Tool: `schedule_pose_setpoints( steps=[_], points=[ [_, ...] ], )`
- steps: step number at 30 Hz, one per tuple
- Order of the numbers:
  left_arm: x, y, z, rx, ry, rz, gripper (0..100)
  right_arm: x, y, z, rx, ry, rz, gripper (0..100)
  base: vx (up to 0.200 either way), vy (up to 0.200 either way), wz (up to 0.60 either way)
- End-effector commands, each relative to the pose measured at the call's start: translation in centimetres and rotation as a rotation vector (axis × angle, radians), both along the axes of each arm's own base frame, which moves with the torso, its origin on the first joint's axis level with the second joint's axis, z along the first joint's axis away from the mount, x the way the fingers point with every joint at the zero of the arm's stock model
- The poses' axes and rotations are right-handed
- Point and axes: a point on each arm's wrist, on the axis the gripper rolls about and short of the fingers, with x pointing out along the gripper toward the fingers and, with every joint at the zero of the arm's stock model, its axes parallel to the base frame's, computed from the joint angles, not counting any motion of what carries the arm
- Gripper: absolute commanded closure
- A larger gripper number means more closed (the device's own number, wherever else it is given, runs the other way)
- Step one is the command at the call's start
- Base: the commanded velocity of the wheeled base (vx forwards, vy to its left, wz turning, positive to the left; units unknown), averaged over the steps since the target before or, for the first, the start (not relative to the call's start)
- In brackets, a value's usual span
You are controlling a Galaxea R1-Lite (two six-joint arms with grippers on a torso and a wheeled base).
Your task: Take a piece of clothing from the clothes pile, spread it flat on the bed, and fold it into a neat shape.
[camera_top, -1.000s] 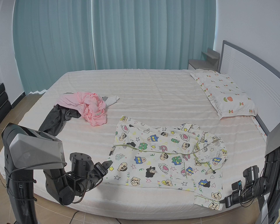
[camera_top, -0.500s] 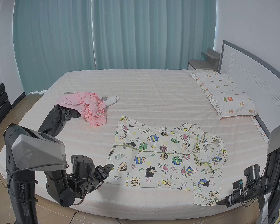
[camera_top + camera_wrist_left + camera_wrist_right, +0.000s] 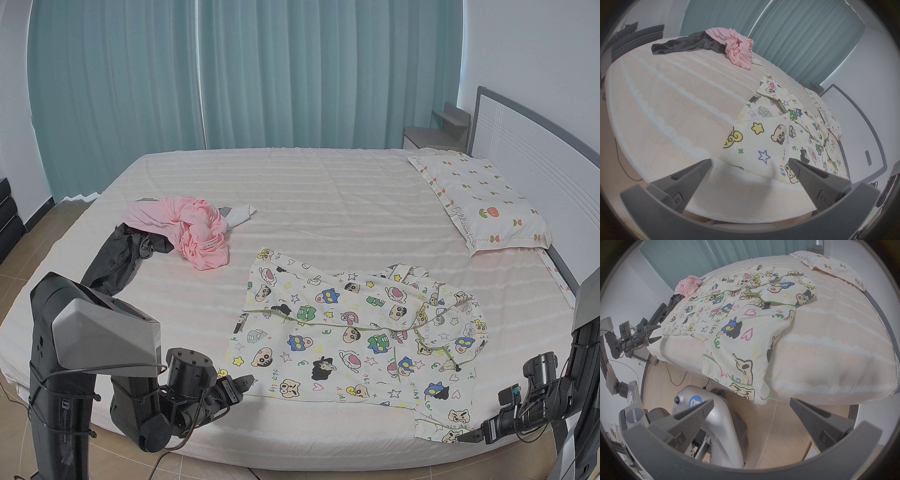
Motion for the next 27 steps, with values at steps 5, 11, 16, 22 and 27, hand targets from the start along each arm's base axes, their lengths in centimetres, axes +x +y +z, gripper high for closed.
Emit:
schedule_pose_setpoints(
  steps=[5, 11, 16, 22, 27],
  points=[
    [1.1, -0.4, -1.4, 0.043, -0.009, 0.019, 0, -0.5, 0.1, 0.0, -0.002, 0.018, 0.004, 0, 0.0, 0.0, 0.0],
    [1.7, -0.7, -2.3, 0.107, -0.03, 0.032, 0, -0.5, 0.1, 0.0, -0.002, 0.018, 0.004, 0, 0.0, 0.0, 0.0],
    [2.1, -1.0, -2.1, 0.097, -0.048, 0.031, 100, -0.5, 0.1, 0.0, -0.003, 0.019, 0.008, 0, 0.0, 0.0, 0.0],
    [1.9, -0.8, -2.3, 0.11, -0.041, 0.038, 100, -0.5, 0.1, 0.0, -0.004, 0.018, 0.009, 0, 0.0, 0.0, 0.0],
    [1.2, -0.7, -2.3, 0.147, -0.032, 0.051, 100, -0.5, 0.1, 0.0, -0.004, 0.021, 0.01, 0, 0.0, 0.0, 0.0]
  ],
)
